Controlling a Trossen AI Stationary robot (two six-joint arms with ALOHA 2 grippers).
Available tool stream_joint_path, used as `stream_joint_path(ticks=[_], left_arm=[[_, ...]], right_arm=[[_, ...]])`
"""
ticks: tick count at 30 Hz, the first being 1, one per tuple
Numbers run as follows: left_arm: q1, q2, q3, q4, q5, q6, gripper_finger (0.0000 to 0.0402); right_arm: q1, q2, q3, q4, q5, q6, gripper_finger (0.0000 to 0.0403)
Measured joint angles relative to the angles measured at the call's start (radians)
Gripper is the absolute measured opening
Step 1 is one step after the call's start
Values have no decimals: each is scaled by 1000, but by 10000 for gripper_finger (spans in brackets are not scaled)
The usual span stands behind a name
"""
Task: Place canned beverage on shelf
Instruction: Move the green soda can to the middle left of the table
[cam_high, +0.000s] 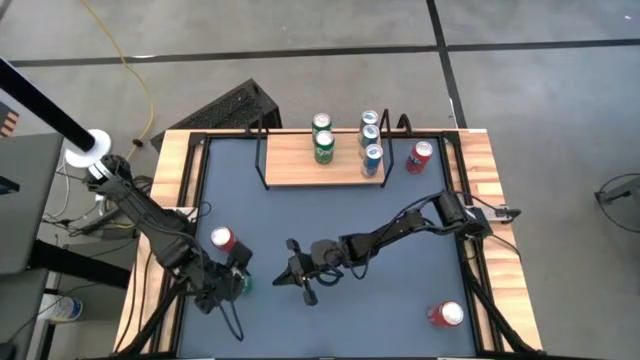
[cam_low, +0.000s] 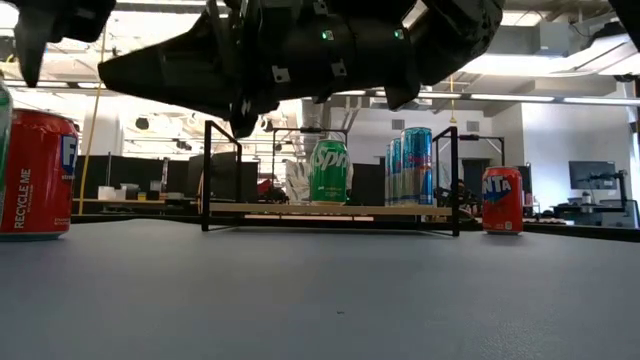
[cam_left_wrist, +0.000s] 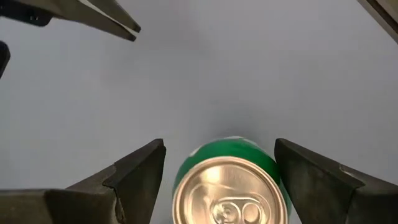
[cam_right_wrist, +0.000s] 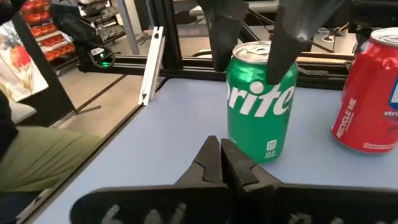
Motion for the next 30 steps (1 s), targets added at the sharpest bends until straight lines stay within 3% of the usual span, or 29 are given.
stream_joint_path(ticks=[8,15,21,30], left_arm=[[35,0,22,4,45,5,290],[22,-1,205,-96,54,-27,290],[-61,-4,247,-257,0,-318,290],[-214,-4,242,-367,-1,-730,290]], right_arm=[[-25,-1,0,36,16,-24,115],[-17,-1,0,122,54,-24,216],[-2,-1,0,158,125,-24,272],[-3,37,85,184,127,-24,297]])
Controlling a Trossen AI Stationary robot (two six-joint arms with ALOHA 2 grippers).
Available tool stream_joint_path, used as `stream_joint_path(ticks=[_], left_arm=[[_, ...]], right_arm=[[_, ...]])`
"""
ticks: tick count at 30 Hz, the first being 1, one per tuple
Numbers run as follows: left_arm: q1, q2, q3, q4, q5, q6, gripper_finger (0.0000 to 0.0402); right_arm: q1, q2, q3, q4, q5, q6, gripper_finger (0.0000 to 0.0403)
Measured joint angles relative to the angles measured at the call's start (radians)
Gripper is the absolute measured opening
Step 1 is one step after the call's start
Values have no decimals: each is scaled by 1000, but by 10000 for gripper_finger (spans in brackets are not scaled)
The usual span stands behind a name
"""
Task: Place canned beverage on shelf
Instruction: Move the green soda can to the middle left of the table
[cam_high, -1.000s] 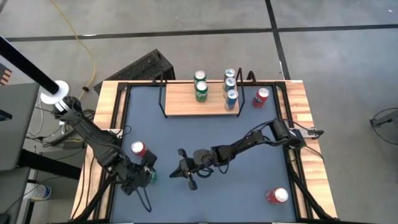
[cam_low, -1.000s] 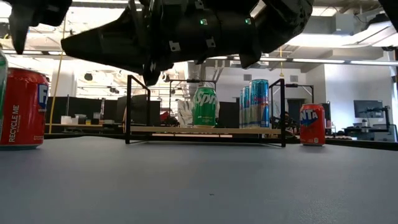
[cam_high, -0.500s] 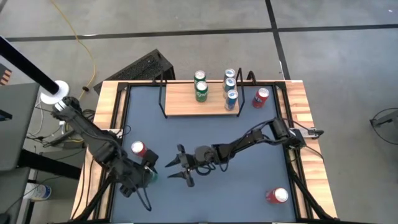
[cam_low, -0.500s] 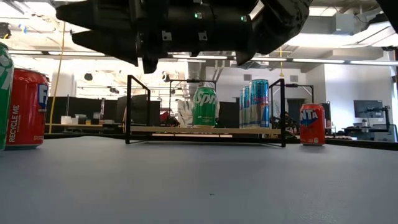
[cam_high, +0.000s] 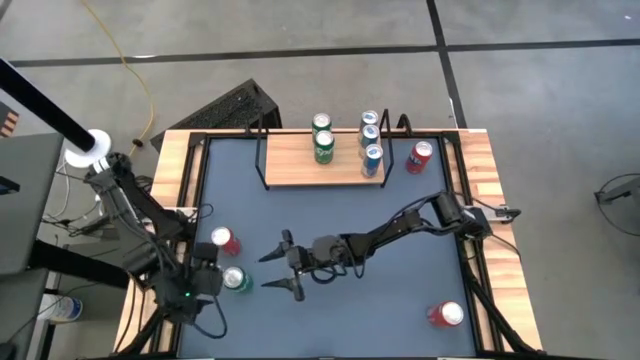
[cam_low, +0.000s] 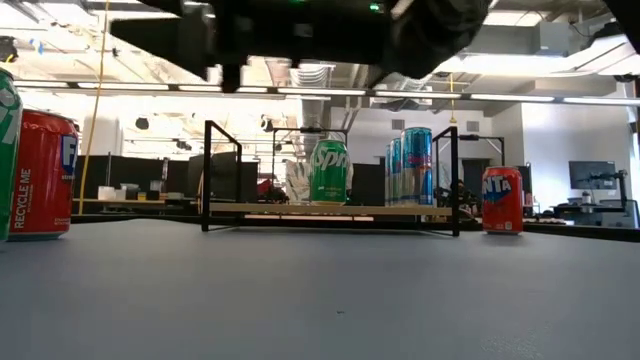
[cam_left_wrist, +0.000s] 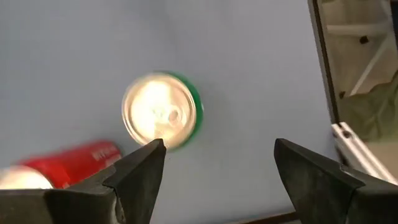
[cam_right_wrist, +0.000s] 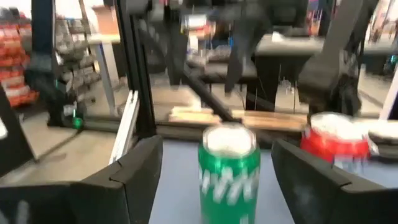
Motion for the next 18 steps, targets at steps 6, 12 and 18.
stream_joint_path(ticks=[6,12,18], left_arm=[[-91,1,-122,60,-25,-262,290],[-168,2,-313,286,-85,-407,279],[-196,2,-449,464,-225,-423,232]], right_arm=[[0,132,191,-147,-11,-30,298],[2,130,254,-301,-16,-57,298],[14,107,251,-428,-41,-10,298]])
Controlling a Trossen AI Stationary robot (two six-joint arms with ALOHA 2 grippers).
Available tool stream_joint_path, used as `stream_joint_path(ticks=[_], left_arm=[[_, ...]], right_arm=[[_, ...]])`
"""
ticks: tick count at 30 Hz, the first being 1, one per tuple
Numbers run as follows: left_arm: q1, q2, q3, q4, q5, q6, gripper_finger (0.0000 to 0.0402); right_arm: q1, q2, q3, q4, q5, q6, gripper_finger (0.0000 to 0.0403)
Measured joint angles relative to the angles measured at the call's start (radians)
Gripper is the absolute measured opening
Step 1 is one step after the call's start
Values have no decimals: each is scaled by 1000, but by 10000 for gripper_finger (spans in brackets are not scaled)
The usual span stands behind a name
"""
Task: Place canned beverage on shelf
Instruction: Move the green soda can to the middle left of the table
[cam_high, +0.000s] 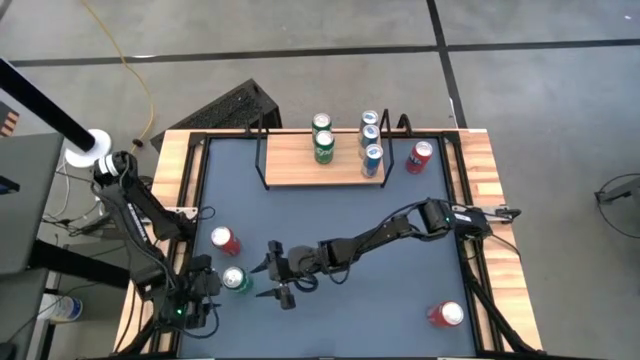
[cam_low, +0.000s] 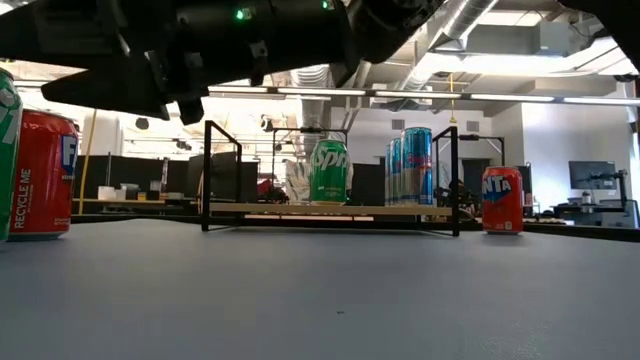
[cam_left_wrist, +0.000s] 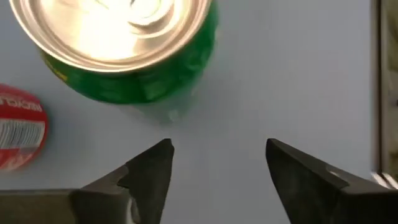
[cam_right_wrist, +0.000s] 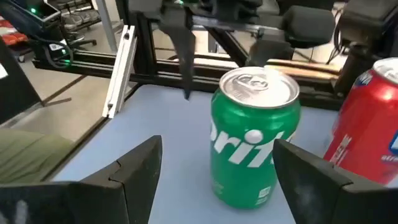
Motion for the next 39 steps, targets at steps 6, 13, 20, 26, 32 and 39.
stream_joint_path(ticks=[6,13,20,26,32,39], left_arm=[[1,0,-128,143,-64,-24,176],[2,0,-218,205,-83,-60,100],[23,0,-264,361,-128,42,7],[95,0,-264,414,-154,166,1],[197,0,-264,428,-156,297,0],[287,0,-264,520,-123,426,0]], right_arm=[[20,-11,0,-82,0,28,298],[37,-24,1,-128,8,42,295],[45,-34,1,-155,8,59,291],[53,-54,0,-208,8,55,291],[68,-133,0,-374,33,17,291],[79,-250,0,-527,148,-65,291]])
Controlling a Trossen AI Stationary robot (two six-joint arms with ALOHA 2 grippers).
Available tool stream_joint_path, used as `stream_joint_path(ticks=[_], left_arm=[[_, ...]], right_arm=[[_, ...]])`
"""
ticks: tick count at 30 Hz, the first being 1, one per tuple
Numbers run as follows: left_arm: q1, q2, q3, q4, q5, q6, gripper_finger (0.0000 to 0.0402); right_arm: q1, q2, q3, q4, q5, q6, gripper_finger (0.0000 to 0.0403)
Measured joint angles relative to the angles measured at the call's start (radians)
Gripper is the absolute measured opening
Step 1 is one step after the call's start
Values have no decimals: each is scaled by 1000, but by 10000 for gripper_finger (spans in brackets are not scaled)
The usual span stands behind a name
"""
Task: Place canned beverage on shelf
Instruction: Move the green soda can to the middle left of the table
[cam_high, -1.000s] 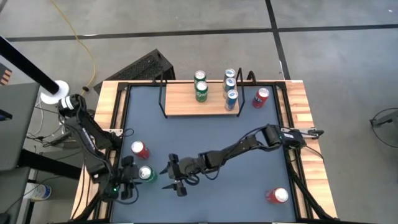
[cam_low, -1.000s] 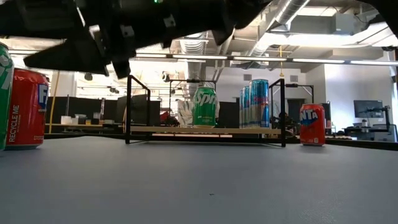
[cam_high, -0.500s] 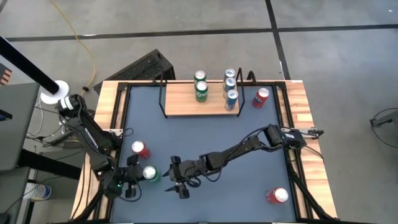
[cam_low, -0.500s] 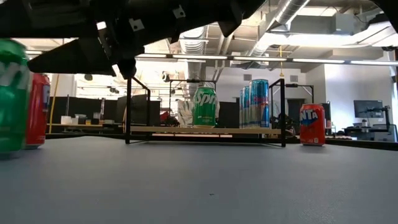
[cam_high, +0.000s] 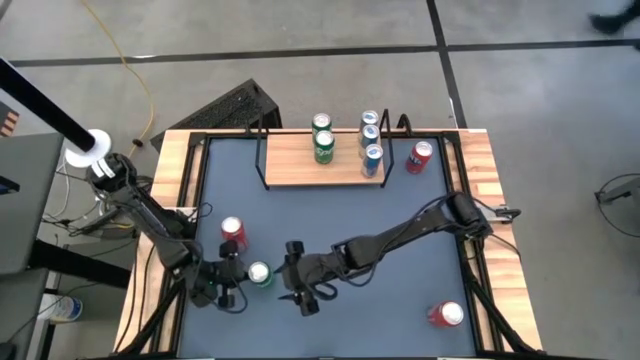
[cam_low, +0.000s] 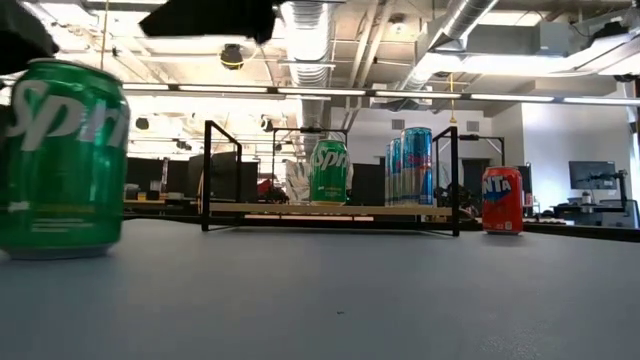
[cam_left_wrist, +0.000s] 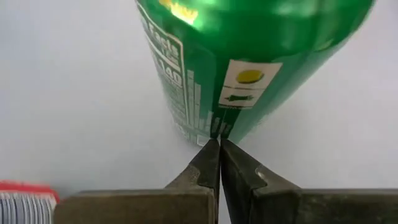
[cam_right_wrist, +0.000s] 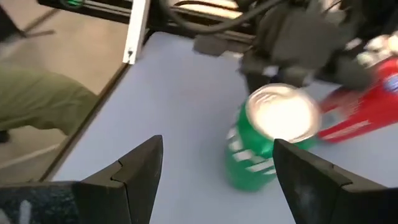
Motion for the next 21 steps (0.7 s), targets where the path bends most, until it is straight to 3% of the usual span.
stream_joint_path(ticks=[5,12,21], left_arm=[[59,0,0,64,-1,83,0],[127,0,0,109,24,159,0],[132,0,0,108,67,178,0]], right_arm=[[-24,-17,0,0,4,-61,291],[-82,-12,0,-3,-91,-57,291],[-99,-12,-5,-7,-151,-31,291]])
